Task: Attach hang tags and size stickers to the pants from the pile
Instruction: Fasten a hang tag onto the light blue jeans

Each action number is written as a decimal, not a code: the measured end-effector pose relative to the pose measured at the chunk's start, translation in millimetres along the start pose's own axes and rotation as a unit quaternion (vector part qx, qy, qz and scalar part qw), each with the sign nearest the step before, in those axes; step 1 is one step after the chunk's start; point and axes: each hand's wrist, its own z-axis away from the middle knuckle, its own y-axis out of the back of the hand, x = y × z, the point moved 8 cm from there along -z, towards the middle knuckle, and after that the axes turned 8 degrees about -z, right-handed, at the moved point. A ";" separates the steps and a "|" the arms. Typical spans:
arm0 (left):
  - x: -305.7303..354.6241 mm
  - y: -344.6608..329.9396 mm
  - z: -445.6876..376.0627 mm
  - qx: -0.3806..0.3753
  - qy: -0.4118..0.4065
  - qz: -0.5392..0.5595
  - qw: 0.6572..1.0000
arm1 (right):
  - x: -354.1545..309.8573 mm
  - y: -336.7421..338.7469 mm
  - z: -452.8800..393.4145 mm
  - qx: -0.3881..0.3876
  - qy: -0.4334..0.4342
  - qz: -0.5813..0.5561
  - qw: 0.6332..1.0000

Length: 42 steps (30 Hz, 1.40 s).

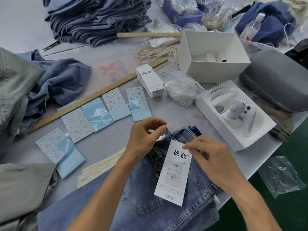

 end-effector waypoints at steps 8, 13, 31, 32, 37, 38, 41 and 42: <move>20.2 3.0 2.4 0.027 -0.084 -0.067 0.994 | -11.8 -23.5 -4.2 -0.177 0.144 0.122 0.966; 17.6 -7.0 1.2 -0.019 -0.059 -0.035 0.997 | -21.3 -23.9 -9.6 -0.169 0.209 0.129 0.955; 22.5 -14.6 1.5 -0.060 -0.051 0.008 0.997 | -11.4 -20.0 -20.2 -0.216 0.132 0.020 0.967; 23.3 -14.7 1.8 -0.062 -0.049 0.013 0.997 | -9.9 -18.5 -20.4 -0.215 0.129 0.014 0.968; 23.7 -15.2 2.1 -0.067 -0.044 0.029 0.996 | -7.2 -25.7 -19.6 -0.237 0.128 0.025 0.963; 23.3 -15.2 1.2 -0.065 -0.044 0.031 0.996 | -7.7 -28.4 -19.6 -0.238 0.135 0.031 0.961; 21.2 -15.8 -0.6 -0.062 -0.039 0.032 0.997 | -8.9 -32.9 -19.1 -0.237 0.161 0.039 0.957; 20.8 -16.3 -0.9 -0.063 -0.038 0.031 0.997 | -7.6 -33.1 -18.8 -0.234 0.166 0.041 0.957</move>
